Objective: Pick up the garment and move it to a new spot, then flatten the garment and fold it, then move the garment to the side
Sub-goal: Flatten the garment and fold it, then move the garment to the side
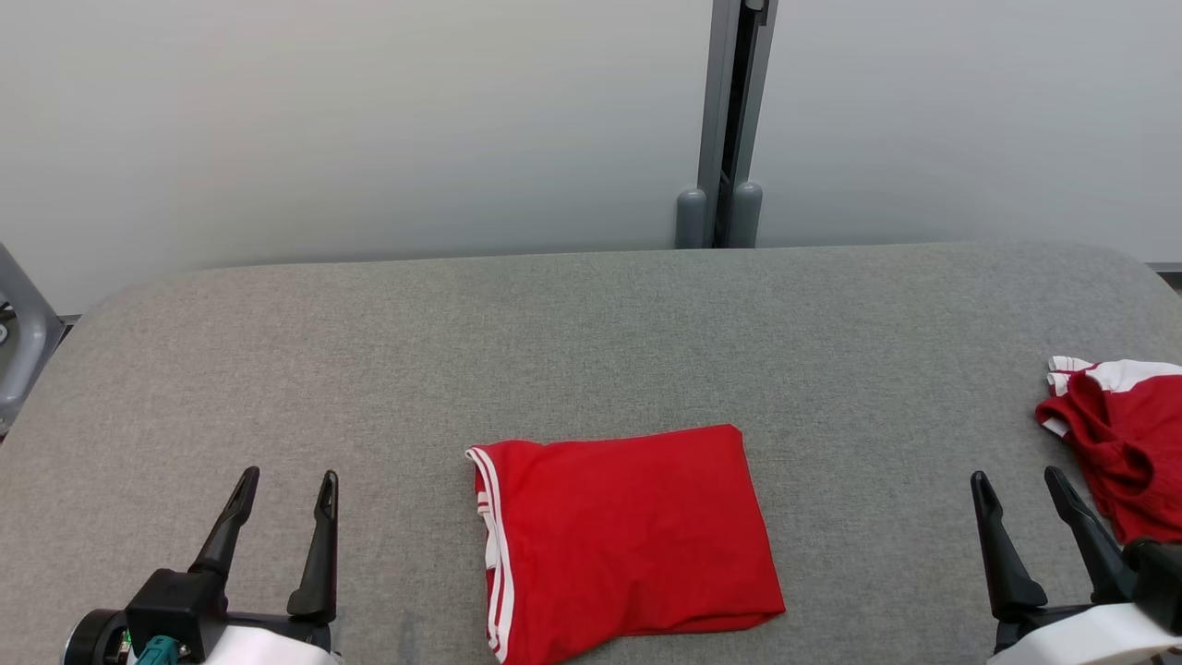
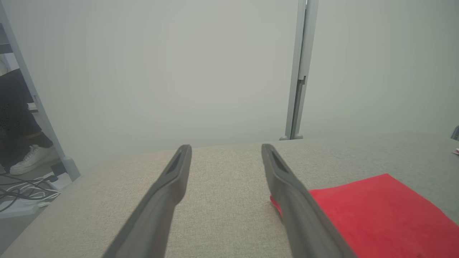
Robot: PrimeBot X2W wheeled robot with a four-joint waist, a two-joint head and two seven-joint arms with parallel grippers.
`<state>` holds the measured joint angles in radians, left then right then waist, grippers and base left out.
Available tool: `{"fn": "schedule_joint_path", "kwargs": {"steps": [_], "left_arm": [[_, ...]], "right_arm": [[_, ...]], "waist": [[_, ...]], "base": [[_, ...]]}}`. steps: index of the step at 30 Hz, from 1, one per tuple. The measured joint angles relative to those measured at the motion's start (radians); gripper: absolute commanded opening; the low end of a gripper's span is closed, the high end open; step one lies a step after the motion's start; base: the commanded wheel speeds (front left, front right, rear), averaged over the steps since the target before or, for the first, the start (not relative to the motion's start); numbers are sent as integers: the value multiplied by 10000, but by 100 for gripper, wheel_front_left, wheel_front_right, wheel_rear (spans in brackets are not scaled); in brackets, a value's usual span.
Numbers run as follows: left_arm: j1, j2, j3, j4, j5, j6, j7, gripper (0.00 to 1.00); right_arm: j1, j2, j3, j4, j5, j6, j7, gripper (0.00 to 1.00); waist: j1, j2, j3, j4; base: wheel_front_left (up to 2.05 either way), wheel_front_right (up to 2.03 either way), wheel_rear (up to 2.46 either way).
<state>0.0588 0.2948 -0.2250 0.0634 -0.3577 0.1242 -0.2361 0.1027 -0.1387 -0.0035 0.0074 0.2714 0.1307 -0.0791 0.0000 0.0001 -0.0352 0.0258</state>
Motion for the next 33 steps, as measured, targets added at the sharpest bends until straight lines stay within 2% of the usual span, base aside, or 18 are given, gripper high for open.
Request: {"fn": "schedule_joint_path", "kwargs": {"steps": [22, 29, 33], "left_arm": [[6, 25, -40, -209, -56, 244, 82, 100], [-21, 38, -148, -295, -54, 268, 81, 100], [-246, 33, -253, -462, -6, 263, 71, 100]], "right_arm": [[-60, -42, 115, -2, 61, 0, 82, 100], [-69, -73, 46, 4, 128, 0, 86, 100], [-367, -316, 247, 58, 355, 0, 359, 100]], "waist": [[0, 0, 126, -64], [0, 0, 209, 134], [0, 0, 483, 306]], "base": [[0, 0, 0], [0, 0, 0], [0, 0, 0]]}}
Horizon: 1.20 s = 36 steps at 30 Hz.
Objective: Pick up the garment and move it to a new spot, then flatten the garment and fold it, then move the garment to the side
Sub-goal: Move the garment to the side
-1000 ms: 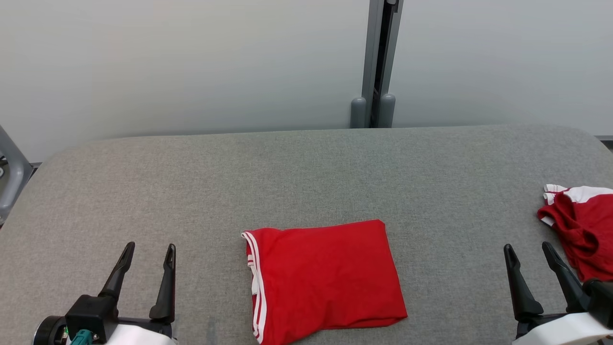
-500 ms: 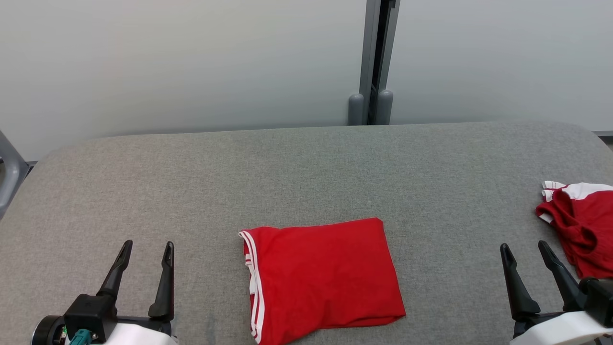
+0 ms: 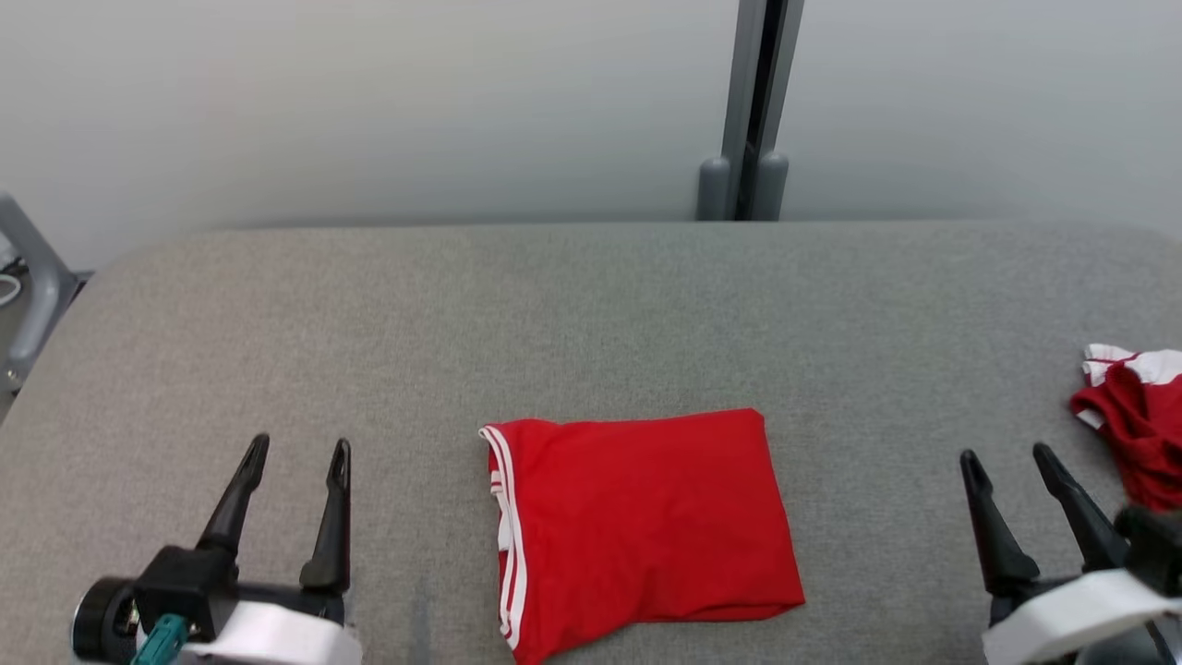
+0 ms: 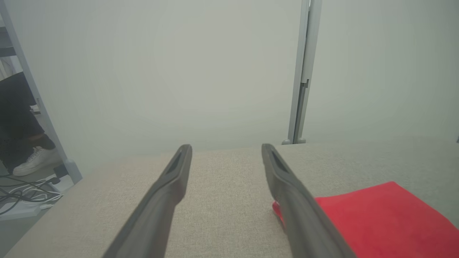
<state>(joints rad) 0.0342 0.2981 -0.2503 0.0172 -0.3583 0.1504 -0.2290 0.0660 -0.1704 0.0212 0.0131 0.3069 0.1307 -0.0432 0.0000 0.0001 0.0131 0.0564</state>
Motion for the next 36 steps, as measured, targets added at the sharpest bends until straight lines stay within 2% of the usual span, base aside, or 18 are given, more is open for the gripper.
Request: {"fn": "schedule_joint_path", "kwargs": {"steps": [7, 11, 16, 22, 24, 25, 30, 36], "left_arm": [[-889, -297, -293, -81, 157, -136, -105, 100], [-1297, -500, -376, 176, 211, -253, -196, 100], [-1730, -748, -372, 449, 247, -403, -274, 100], [-2152, -1024, -255, 621, 462, -629, -303, 100], [-2241, -1129, -188, 639, 525, -711, -307, 100], [-2262, -1170, -142, 642, 575, -757, -309, 100], [-2270, -1248, 127, 663, 792, -899, -311, 100], [-2227, -1237, 407, 644, 997, -1074, -311, 100]], "right_arm": [[-1200, -757, 1243, 585, 587, 0, 899, 100], [-1653, -1129, 2297, 951, 1066, 0, 1363, 100], [-2276, -1522, 3425, 1346, 1588, 0, 1639, 100], [-3055, -1862, 4280, 1866, 2203, 2, 1985, 100], [-3246, -1929, 4391, 1958, 2370, 2, 2000, 22], [-3330, -1983, 4487, 1994, 2451, 2, 2063, 0], [-3547, -2067, 4679, 2073, 2585, 19, 1875, 0], [-3502, -2171, 4489, 2069, 2339, 33, 1622, 0]], "waist": [[0, 0, 1088, 414], [0, 0, 1717, 742], [0, 0, 2404, 1091], [0, 0, 3022, 1404], [0, 0, 3137, 1467], [0, 0, 3179, 1487], [0, 0, 3219, 1389], [0, 0, 3101, 800]], "base": [[0, 0, 0], [0, 0, 0], [0, 0, 0], [0, 0, 0], [0, 0, 0], [0, 0, 0], [0, 0, 0], [0, 0, 0]]}}
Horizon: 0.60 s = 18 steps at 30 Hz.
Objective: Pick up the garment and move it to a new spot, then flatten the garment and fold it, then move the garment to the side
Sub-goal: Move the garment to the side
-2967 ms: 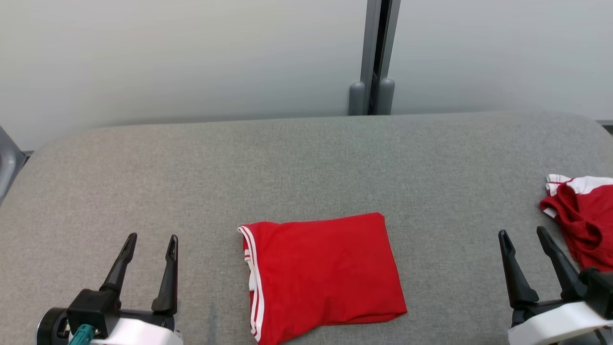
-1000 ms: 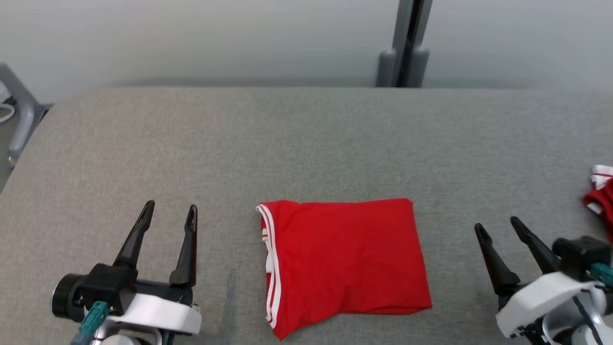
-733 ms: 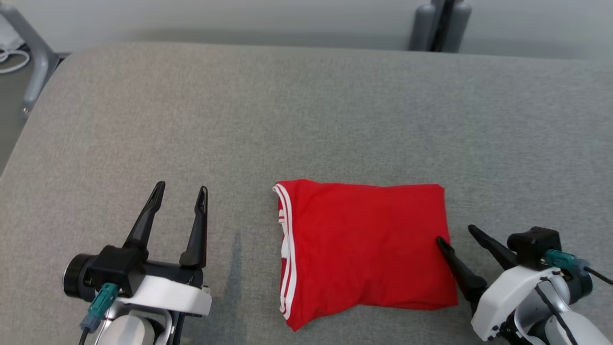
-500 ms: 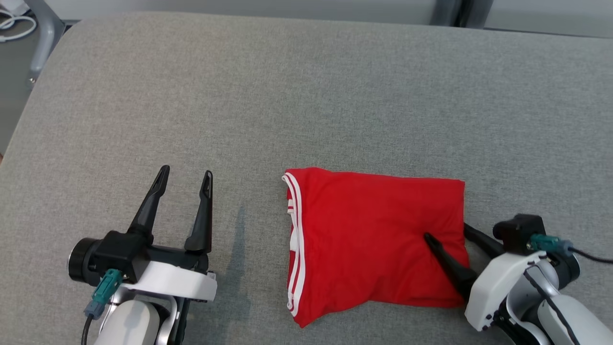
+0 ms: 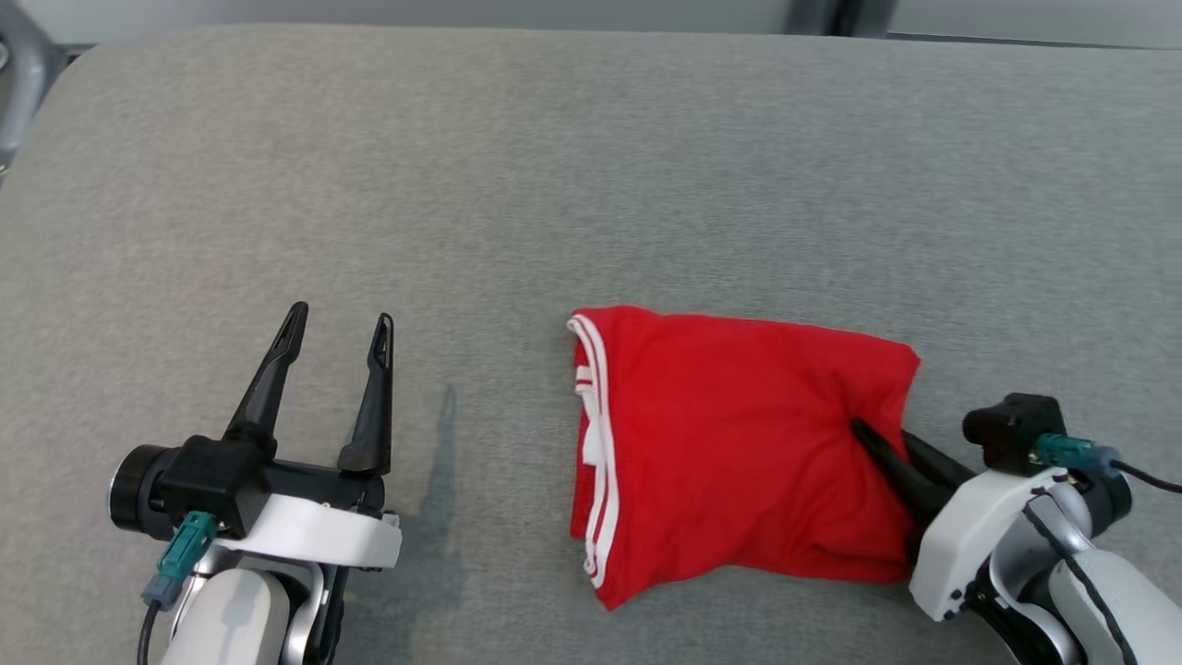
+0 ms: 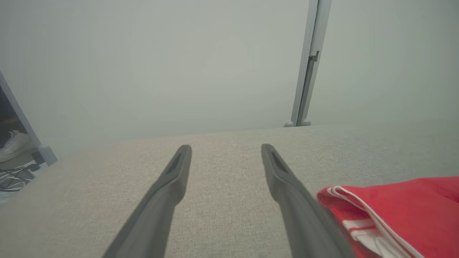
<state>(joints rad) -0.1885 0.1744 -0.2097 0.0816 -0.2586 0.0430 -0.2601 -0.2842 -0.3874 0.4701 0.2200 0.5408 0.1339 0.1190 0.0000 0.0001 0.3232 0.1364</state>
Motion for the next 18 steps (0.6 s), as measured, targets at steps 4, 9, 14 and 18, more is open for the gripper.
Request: {"fn": "schedule_joint_path", "kwargs": {"steps": [4, 9, 14, 18], "left_arm": [[132, 71, 115, -46, 121, -73, 0, 100], [176, 259, 211, -123, 215, -111, 0, 100], [157, 449, 259, -247, 228, -125, 48, 100], [37, 644, 270, -458, 311, -111, 226, 100]], "right_arm": [[327, -92, -305, -38, -282, -4, -75, 0], [729, -322, -635, -196, -579, -29, -75, 0], [835, -510, -826, -441, -773, -29, -73, 0], [412, -673, -813, -548, -892, -31, -199, 0]], "waist": [[-1, 0, -123, -629], [0, 0, -229, -1599], [0, 0, -224, -2621], [0, 0, -99, -3368]], "base": [[0, 0, 0], [0, 0, 0], [0, 0, 0], [0, 0, 0]]}}
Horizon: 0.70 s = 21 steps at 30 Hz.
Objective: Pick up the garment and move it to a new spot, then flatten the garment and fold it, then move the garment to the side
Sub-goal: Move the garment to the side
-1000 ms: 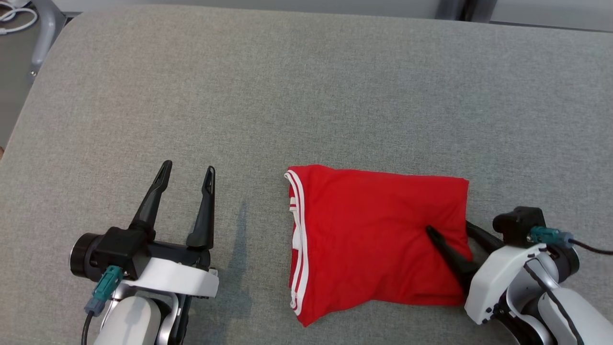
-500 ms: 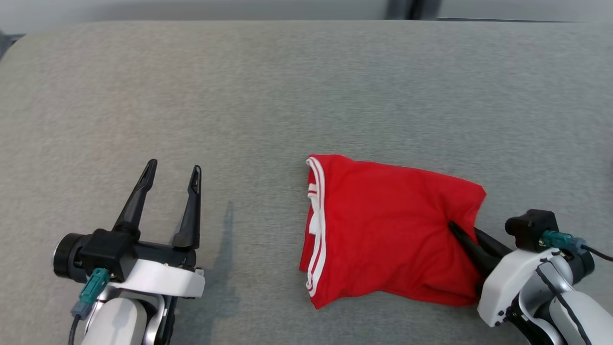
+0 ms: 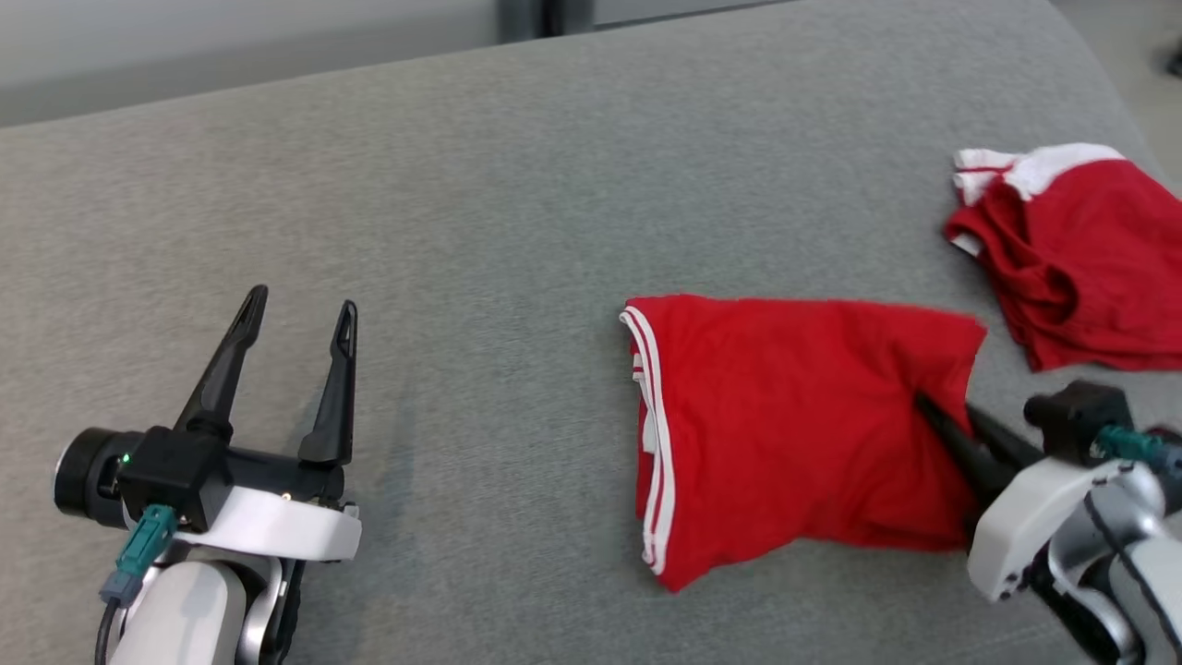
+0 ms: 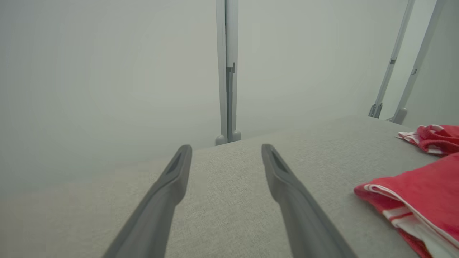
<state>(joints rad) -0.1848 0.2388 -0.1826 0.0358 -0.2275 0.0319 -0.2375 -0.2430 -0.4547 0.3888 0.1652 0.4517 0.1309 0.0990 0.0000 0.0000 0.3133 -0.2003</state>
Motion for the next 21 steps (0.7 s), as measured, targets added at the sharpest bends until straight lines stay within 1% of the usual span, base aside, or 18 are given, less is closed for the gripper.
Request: {"fn": "schedule_joint_path", "kwargs": {"steps": [4, 5, 10, 16, 21], "left_arm": [[-158, 127, -73, -232, 81, -10, 232, 100], [-158, 127, -73, -232, 81, -10, 232, 100], [-542, 303, -215, -493, 201, -61, 525, 100], [-1064, 412, -504, -740, 420, -236, 803, 100], [-1362, 550, -633, -853, 497, -324, 966, 100]], "right_arm": [[-879, -314, -2, -19, -119, 0, -278, 0], [-879, -314, -2, -19, -119, 0, -278, 0], [-2454, -882, -35, 184, -119, 0, -587, 0], [-3803, -2054, 414, 681, 184, 2, -755, 0], [-4932, -2970, 633, 1628, 671, 0, -997, 0]], "waist": [[0, 0, 252, -607], [0, 0, 252, -607], [0, 0, 784, -1028], [0, 0, 1500, -1203], [0, 0, 2018, -1244]], "base": [[0, 0, 0], [0, 0, 0], [0, 0, 0], [0, 0, 0], [0, 0, 0]]}}
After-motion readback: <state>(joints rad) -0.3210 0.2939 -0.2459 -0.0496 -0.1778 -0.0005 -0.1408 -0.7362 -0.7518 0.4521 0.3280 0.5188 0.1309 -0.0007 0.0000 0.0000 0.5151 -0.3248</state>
